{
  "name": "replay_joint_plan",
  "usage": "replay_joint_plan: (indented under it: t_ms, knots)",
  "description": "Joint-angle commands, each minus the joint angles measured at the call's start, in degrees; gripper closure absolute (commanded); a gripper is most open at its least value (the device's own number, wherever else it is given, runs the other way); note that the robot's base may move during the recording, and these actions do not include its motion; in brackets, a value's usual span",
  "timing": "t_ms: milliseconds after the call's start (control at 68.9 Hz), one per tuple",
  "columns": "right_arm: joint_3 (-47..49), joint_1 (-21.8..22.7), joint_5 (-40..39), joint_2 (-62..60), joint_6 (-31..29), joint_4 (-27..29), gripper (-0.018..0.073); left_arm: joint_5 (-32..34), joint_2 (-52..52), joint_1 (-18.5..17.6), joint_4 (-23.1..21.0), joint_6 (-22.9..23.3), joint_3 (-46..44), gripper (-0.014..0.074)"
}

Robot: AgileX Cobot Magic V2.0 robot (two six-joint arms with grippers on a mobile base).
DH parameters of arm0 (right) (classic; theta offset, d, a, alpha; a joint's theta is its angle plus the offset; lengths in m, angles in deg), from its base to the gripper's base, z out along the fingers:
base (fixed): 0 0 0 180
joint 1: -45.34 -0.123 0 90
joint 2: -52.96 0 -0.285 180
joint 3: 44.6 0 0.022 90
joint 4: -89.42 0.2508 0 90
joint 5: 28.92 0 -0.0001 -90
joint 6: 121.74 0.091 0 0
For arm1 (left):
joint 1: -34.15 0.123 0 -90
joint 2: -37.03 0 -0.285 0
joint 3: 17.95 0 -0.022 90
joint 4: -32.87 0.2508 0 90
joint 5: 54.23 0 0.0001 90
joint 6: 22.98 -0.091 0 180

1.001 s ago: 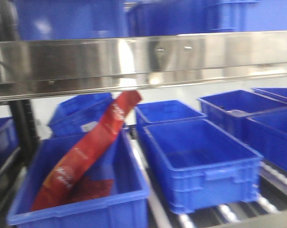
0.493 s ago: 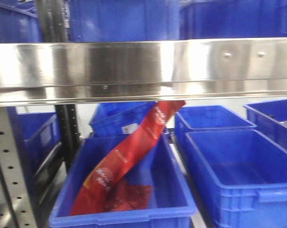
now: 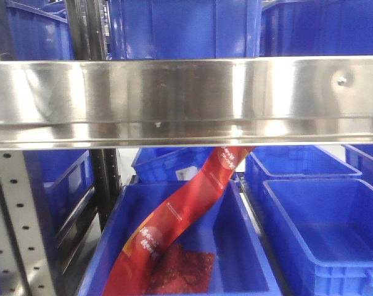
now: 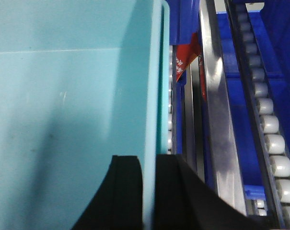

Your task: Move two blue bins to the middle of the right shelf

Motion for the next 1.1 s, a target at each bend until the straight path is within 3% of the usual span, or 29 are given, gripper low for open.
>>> replay_joint_plan:
  t_ms: [0,1088]
  knots:
    - [0.7,-0.5,-4.5,-0.9,-0.5,1.1,0.0722,4.0,-1.0,-0.6,-1.0,0.4,-0.8,0.0707]
    - [0.7,-0.5,-4.5,-0.8,-0.5,1.7,0.0722,4.0,-1.0,-0.6,3.2,0.4,-0.8,0.0707]
